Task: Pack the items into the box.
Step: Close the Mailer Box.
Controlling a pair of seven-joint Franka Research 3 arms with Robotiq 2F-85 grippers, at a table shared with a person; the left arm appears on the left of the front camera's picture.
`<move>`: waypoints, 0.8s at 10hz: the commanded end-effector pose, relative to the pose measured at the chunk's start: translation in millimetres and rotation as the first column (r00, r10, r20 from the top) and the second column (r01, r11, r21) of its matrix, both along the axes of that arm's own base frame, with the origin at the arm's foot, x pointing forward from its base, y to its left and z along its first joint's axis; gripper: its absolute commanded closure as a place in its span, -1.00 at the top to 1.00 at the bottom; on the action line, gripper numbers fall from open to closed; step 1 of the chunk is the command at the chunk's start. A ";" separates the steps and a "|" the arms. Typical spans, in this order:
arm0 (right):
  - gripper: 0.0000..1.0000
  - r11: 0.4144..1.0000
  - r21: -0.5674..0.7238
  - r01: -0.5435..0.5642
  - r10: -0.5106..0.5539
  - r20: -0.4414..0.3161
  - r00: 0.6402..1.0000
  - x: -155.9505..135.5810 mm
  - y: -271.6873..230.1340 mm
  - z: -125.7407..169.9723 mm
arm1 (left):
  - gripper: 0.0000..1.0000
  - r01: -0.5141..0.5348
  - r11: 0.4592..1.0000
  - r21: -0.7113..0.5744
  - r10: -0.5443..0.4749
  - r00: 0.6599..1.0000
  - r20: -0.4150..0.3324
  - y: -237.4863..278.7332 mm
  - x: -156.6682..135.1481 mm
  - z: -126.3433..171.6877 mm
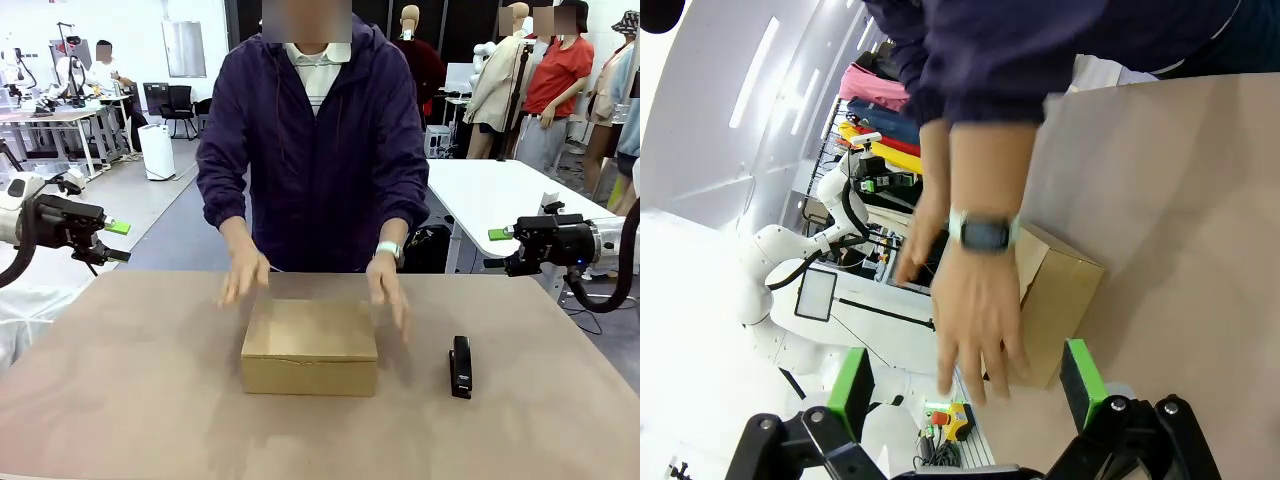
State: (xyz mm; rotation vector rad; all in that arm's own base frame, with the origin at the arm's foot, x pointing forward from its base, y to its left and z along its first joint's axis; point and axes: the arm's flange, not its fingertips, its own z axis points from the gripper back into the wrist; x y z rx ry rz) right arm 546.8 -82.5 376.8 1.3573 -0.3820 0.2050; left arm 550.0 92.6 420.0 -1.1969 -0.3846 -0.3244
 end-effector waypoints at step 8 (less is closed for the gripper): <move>1.00 1.000 0.007 -0.002 0.002 0.006 1.000 -1.5 0.6 5.2 | 1.00 0.007 1.000 0.010 -0.007 1.000 0.010 0.6 -0.9 1.2</move>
